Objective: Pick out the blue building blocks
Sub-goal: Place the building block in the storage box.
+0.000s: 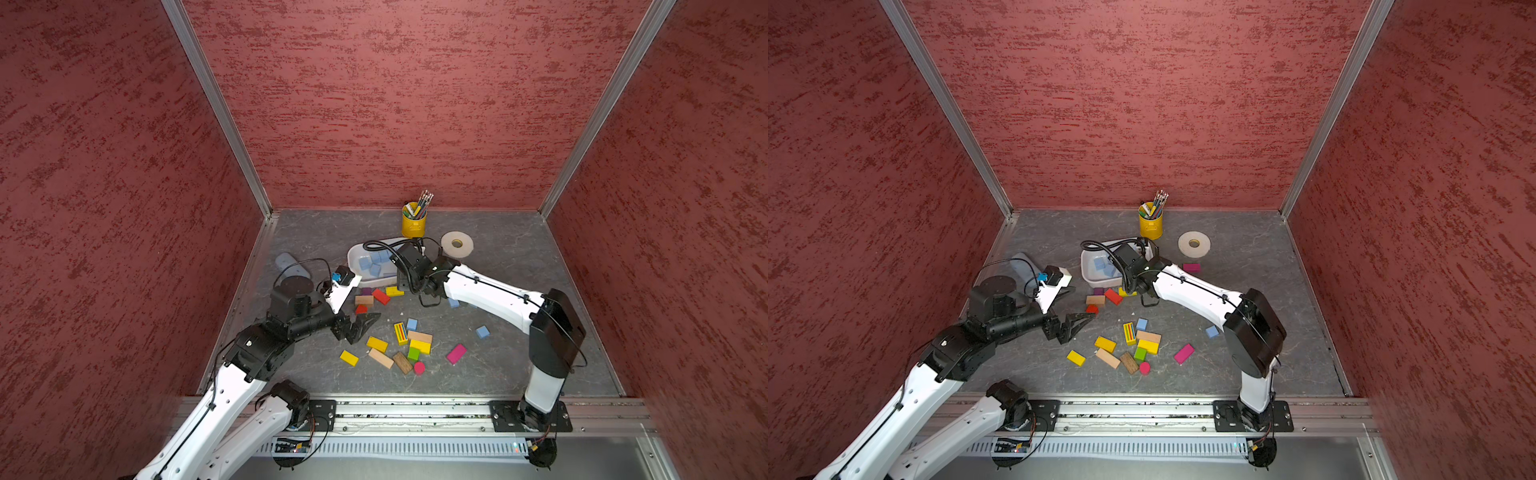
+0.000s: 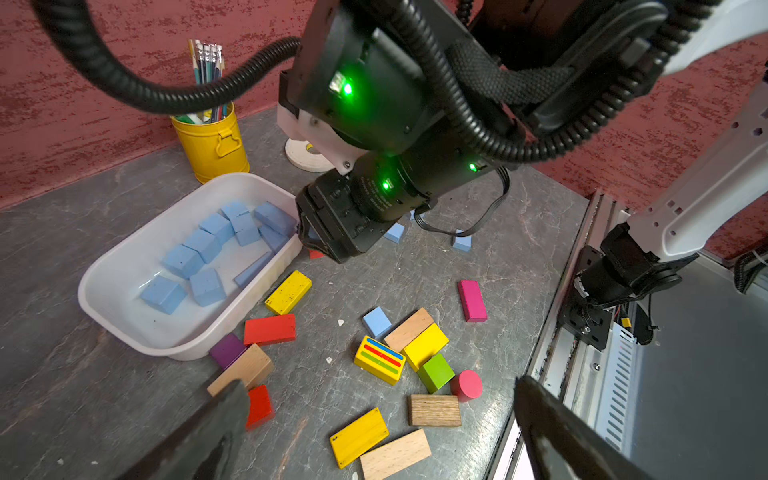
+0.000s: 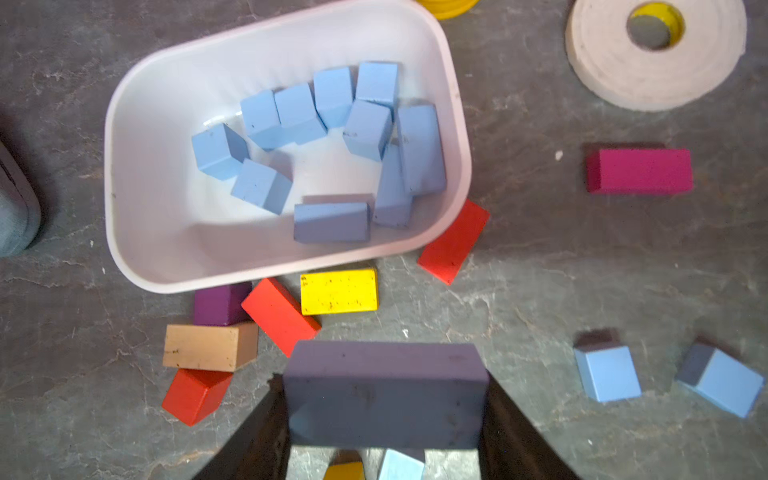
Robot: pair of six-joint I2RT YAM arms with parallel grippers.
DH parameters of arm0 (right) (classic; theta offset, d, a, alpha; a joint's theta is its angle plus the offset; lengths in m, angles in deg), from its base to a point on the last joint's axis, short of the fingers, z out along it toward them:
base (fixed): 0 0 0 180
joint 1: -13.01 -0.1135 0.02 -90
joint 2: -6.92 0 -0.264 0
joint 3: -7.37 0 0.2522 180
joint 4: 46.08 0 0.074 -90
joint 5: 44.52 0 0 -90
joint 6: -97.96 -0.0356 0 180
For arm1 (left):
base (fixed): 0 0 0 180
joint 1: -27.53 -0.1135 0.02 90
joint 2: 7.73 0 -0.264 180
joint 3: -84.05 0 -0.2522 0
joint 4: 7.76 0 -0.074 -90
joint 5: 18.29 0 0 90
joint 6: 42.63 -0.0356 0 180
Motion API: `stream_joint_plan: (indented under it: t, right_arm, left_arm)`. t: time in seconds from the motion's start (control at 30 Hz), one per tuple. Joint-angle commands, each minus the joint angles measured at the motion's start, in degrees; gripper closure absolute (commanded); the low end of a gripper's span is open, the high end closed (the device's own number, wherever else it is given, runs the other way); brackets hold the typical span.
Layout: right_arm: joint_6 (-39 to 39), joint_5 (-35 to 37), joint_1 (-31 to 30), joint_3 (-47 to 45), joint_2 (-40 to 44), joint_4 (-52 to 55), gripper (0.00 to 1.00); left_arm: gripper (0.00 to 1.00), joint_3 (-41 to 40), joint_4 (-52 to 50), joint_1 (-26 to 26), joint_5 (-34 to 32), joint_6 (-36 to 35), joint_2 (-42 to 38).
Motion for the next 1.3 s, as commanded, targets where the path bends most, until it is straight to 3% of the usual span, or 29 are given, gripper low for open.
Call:
stream_joint_plan:
  t: [0.0,0.6,0.9,1.27]
  right_arm:
    - [4.3,-1.0,1.5,4.7,-2.9,-2.1,0.61]
    - [10.9,-6.3,5.1,28.8,-24.0,3.6,0.59]
    - [11.3,-8.8,5.2,30.1,-27.1,4.5,0.52]
    - [11.5,-10.4,5.3,30.7,-28.7,4.9,0.34]
  left_arm:
    - [0.0,-0.8,0.8,0.0,-2.1,-0.3,-1.1]
    - [0.0,-1.0,0.9,-0.1,-2.5,-0.4,-1.6]
    - [0.01,-1.0,0.9,-0.1,-2.4,-0.4,-1.4]
    - [0.0,-1.0,0.9,-0.1,-2.4,-0.5,-1.4]
